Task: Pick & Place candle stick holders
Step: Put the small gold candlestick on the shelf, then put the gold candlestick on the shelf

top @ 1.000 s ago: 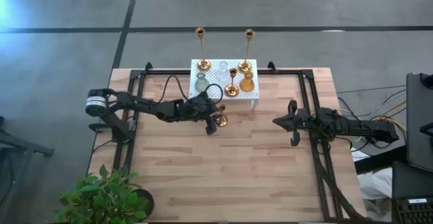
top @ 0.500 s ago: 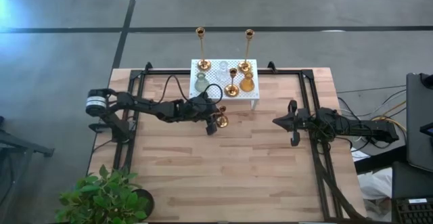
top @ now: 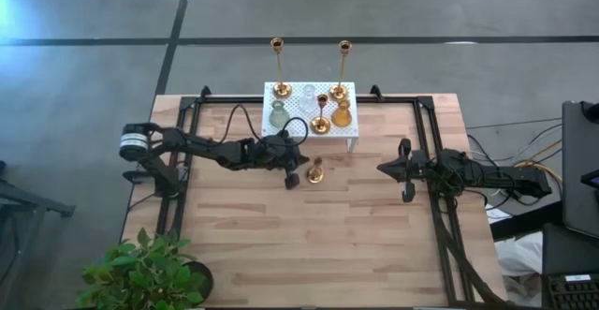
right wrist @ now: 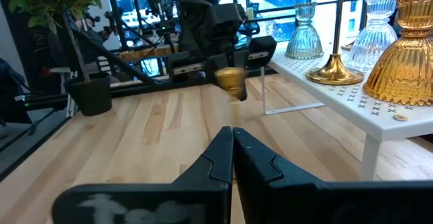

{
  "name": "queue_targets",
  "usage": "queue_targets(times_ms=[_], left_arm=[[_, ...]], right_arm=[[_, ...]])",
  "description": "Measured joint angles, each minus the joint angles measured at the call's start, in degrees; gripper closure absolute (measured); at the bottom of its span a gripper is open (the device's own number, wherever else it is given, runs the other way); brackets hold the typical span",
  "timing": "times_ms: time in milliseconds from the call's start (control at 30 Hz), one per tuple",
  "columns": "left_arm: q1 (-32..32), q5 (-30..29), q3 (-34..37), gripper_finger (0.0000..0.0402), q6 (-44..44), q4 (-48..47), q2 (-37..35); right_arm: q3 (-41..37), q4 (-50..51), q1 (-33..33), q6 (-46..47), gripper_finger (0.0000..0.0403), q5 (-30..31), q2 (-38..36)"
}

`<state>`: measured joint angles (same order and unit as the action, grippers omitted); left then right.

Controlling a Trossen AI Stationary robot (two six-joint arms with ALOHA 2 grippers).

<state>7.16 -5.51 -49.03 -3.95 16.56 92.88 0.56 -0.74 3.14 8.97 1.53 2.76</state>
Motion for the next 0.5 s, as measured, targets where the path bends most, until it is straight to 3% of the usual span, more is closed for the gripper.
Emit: queue_targets(times_ms=[300, 500], left_arm=[[-1.1, 8.1, 3.2, 0.0381, -7.8, -0.5, 0.0], [-2.9, 7.8, 5.1, 0.0371, -6.3, 0.2, 0.0]], right_arm=[[0.0, 0.0, 0.0, 0.0, 0.0394, 0.0, 0.0], [0.0, 0.0, 0.0, 0.0, 0.0394, 0.0, 0.0]])
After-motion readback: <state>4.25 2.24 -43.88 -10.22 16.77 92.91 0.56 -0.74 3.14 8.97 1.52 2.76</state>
